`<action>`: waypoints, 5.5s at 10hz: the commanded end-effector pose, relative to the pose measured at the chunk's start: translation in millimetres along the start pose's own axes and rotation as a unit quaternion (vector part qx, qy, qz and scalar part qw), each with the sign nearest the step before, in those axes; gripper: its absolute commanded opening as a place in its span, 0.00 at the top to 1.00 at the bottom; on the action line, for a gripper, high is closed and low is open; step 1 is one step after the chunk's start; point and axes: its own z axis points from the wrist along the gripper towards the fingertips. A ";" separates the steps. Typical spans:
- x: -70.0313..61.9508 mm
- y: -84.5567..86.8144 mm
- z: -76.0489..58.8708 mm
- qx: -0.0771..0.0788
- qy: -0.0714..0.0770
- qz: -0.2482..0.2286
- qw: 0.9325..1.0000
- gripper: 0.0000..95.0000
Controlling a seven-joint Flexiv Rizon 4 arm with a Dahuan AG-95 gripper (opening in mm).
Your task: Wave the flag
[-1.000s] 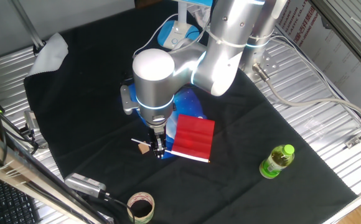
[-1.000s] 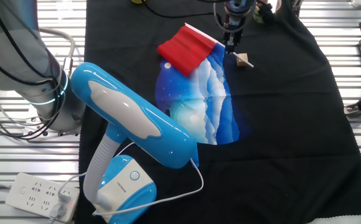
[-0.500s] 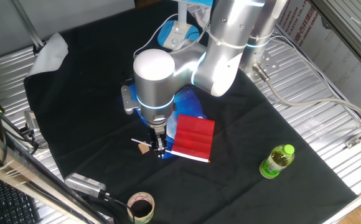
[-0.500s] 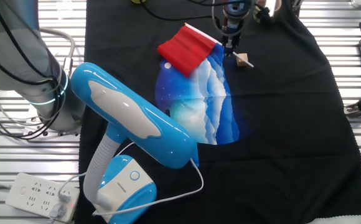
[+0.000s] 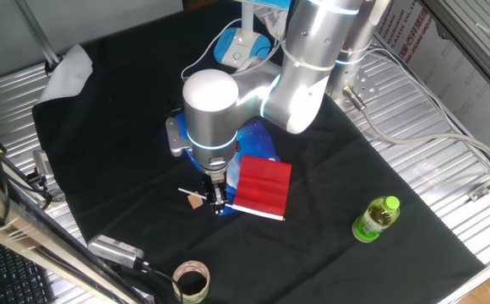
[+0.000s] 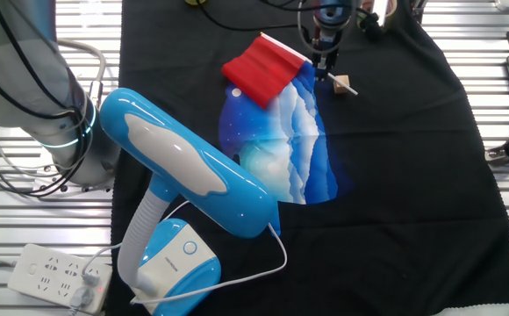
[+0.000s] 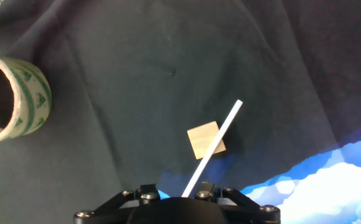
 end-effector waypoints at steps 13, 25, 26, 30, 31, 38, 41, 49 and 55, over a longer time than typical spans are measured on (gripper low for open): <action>-0.7 2.5 10.5 0.001 0.000 0.000 1.000 0.80; -0.3 2.4 11.1 0.000 0.005 0.003 1.000 1.00; -0.3 2.6 10.5 0.000 0.005 0.002 1.000 1.00; -4.4 8.2 -3.3 -0.001 0.013 0.003 1.000 1.00; -5.8 9.8 -7.8 0.000 0.014 0.003 1.000 1.00; -23.8 24.3 -39.9 0.047 0.028 -0.041 0.998 1.00; -38.6 26.4 -51.7 0.048 0.038 -0.056 0.997 1.00; -69.6 28.5 -94.4 0.052 0.061 -0.098 0.992 1.00; -54.1 26.9 -123.4 0.051 0.067 -0.105 0.991 1.00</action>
